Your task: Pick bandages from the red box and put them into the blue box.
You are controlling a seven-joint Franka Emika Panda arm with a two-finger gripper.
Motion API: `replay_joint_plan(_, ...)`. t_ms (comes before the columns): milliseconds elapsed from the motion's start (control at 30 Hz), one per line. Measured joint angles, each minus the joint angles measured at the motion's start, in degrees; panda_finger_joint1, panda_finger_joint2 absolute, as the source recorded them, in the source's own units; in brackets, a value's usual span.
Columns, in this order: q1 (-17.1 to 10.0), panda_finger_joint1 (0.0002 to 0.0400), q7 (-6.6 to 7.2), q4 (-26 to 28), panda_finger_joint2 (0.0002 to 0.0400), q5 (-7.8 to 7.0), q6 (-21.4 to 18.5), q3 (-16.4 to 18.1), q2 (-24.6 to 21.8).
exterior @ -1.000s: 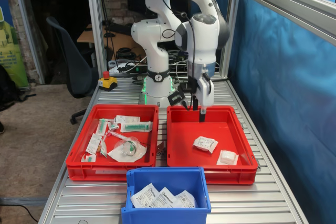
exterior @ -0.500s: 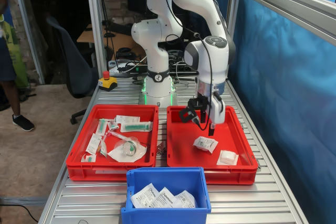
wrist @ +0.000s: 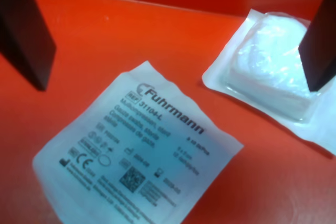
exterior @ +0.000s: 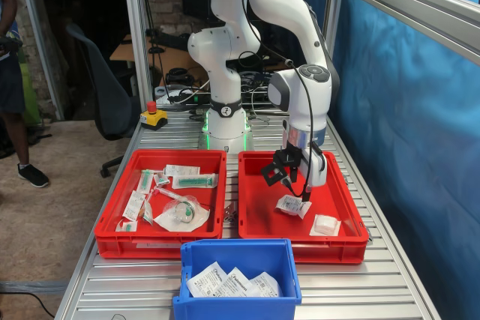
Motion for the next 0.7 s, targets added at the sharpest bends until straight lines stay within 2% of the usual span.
replay_joint_plan(700,0.0,0.04,0.01,0.0,0.04,0.42,1.6,0.0,3.2)
